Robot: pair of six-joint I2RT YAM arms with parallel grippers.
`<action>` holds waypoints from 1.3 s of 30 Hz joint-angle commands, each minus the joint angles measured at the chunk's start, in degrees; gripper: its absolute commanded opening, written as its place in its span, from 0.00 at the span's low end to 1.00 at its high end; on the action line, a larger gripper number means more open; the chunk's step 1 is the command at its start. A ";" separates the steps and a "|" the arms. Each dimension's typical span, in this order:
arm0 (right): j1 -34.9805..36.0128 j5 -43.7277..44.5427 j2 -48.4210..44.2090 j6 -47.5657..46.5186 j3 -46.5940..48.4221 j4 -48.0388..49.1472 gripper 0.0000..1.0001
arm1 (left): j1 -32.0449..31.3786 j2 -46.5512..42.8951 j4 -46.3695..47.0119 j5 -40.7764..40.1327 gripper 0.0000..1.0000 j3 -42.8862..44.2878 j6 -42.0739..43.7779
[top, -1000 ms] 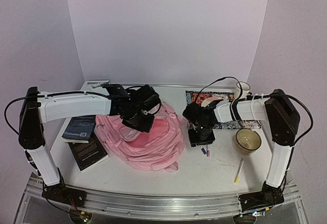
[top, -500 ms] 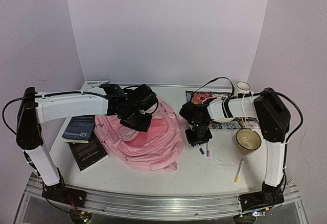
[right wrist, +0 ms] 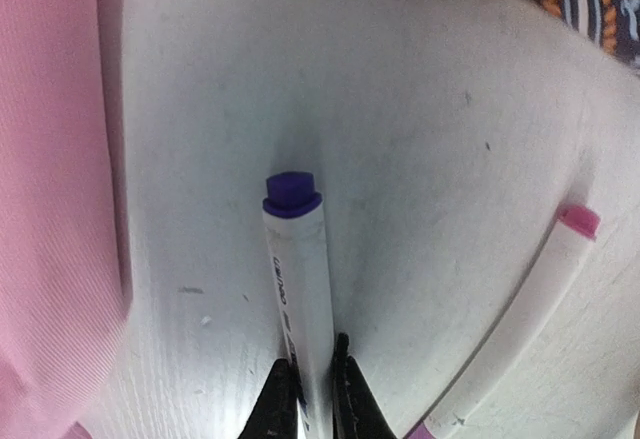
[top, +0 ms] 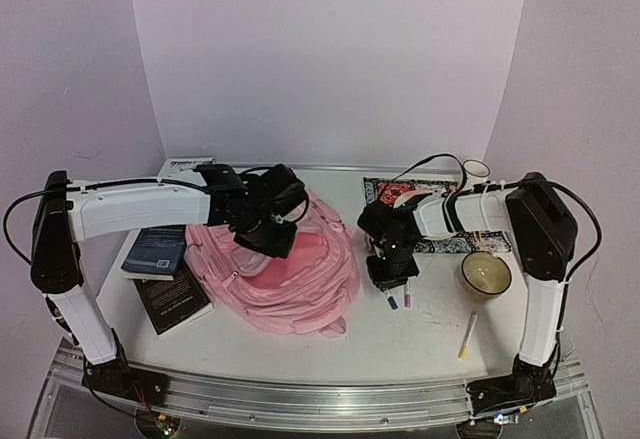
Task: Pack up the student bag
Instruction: Place the pen in the upper front pocket of the bag.
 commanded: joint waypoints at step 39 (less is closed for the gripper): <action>10.36 -12.53 -7.62 52.47 -4.47 42.49 0.00 | 0.74 -3.77 7.67 23.08 0.00 4.47 -1.32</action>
